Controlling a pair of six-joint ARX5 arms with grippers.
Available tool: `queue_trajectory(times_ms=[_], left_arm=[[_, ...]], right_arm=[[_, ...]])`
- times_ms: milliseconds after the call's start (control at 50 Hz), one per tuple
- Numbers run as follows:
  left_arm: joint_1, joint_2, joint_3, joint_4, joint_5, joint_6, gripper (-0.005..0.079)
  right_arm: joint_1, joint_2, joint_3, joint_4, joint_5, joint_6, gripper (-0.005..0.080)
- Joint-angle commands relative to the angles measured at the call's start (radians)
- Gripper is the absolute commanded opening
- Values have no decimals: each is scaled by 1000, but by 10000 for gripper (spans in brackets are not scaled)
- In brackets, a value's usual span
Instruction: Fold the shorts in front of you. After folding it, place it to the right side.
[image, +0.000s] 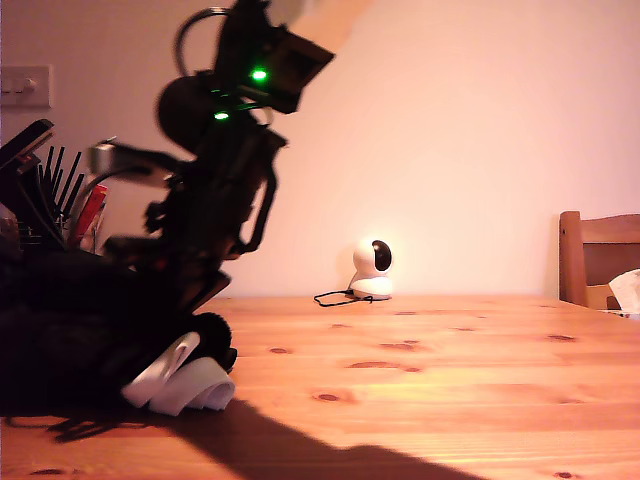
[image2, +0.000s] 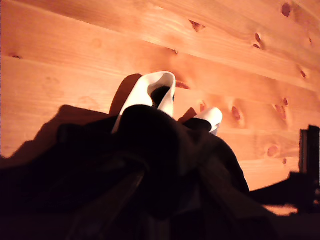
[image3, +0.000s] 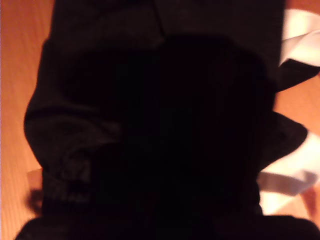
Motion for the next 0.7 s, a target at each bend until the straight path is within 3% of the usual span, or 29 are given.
queue_trajectory(times_ms=[0,100,200,480,560,680], left_arm=[[0,13,2,-5,-8,17,292],[0,13,2,-24,-21,37,292],[0,13,2,-58,-93,83,292],[0,13,3,-74,-261,127,292],[0,13,9,-76,-270,128,292],[-1,13,9,-85,-270,127,292]], right_arm=[[21,76,2,-13,24,3,-11],[34,80,2,-20,78,0,-11],[34,80,2,-51,132,1,-11],[1,80,2,-178,154,41,-11],[-4,80,2,-203,168,73,-11],[-16,80,2,-258,188,240,-11]])
